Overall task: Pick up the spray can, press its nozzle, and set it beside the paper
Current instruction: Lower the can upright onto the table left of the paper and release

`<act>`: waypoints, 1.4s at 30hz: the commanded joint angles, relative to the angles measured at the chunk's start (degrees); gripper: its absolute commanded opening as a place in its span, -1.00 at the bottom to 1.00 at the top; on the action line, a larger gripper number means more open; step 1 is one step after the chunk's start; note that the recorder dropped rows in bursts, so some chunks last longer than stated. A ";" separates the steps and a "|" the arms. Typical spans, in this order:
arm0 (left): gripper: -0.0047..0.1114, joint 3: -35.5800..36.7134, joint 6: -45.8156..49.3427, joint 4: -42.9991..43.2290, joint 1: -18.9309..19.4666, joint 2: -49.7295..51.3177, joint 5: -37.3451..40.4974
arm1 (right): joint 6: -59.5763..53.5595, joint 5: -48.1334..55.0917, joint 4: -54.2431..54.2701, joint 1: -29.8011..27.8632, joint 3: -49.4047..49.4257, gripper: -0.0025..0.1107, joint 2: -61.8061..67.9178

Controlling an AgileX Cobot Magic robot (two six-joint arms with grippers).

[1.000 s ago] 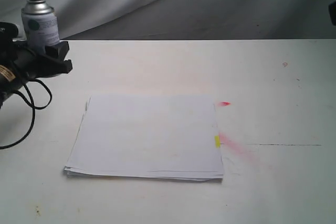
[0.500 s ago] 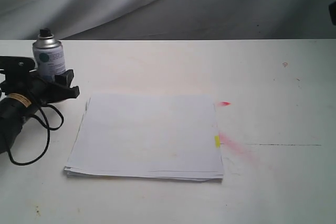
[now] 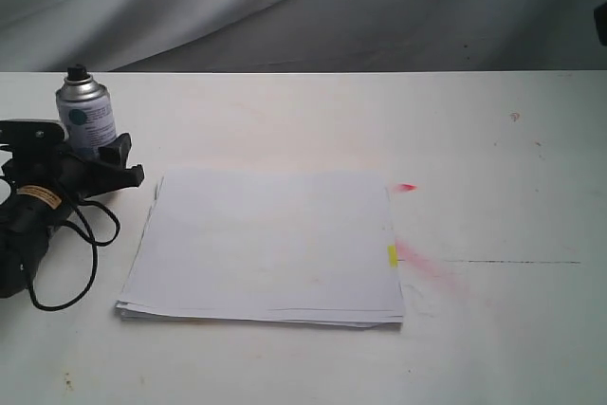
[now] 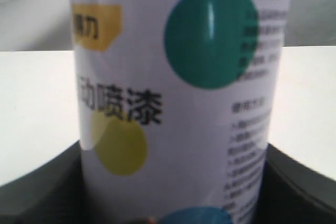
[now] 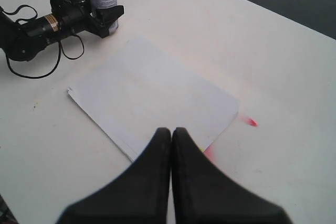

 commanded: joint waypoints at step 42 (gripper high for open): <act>0.46 -1.40 -2.08 -0.51 0.02 2.89 -2.83 | -0.02 0.16 0.18 -0.08 0.35 -0.96 0.10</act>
